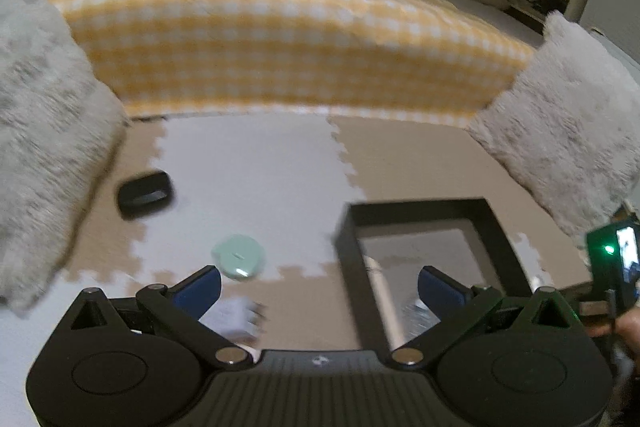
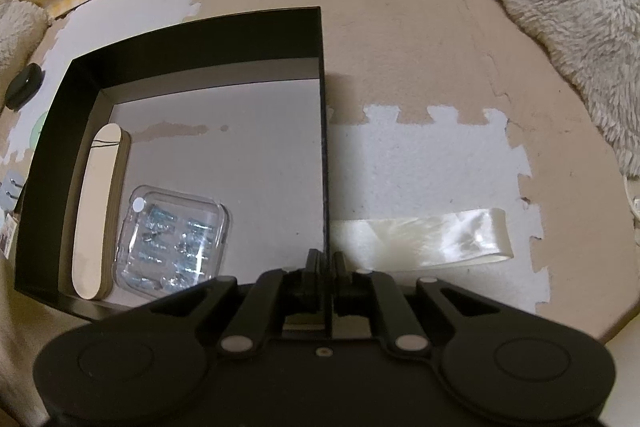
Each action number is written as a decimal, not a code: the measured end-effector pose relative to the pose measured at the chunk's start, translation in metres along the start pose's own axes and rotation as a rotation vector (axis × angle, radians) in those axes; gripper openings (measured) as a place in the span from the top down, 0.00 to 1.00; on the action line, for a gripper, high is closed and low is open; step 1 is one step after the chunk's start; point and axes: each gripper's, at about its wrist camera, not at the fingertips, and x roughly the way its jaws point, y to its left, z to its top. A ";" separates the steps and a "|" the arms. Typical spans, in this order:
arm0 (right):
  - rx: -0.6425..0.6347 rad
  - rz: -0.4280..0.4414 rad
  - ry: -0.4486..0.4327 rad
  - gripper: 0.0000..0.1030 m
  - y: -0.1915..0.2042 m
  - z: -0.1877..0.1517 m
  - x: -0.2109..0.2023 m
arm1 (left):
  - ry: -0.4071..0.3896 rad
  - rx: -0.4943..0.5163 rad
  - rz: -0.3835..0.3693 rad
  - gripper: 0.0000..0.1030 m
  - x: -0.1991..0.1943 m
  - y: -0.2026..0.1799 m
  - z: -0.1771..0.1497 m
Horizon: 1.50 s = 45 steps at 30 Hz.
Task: Organize rigid objects
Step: 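Move the left tool back toward the grey plastic holder, then close the left gripper on the grey plastic holder's stem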
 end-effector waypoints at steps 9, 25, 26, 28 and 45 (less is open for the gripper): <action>-0.005 -0.001 -0.002 0.93 0.000 0.000 0.000 | -0.052 0.045 0.078 0.00 -0.003 0.070 0.012; 0.002 -0.002 -0.004 0.93 0.001 0.000 0.000 | 0.264 0.245 0.147 0.00 0.045 0.151 -0.024; 0.002 -0.002 -0.004 0.93 0.001 0.000 0.000 | 0.290 0.249 0.143 0.00 0.046 0.152 -0.026; 0.003 -0.001 -0.004 0.93 0.001 0.000 0.000 | 0.331 0.260 0.139 0.05 0.049 0.153 -0.031; 0.000 -0.005 -0.005 0.93 0.001 0.000 -0.001 | 0.443 0.356 0.101 0.75 0.081 0.136 -0.053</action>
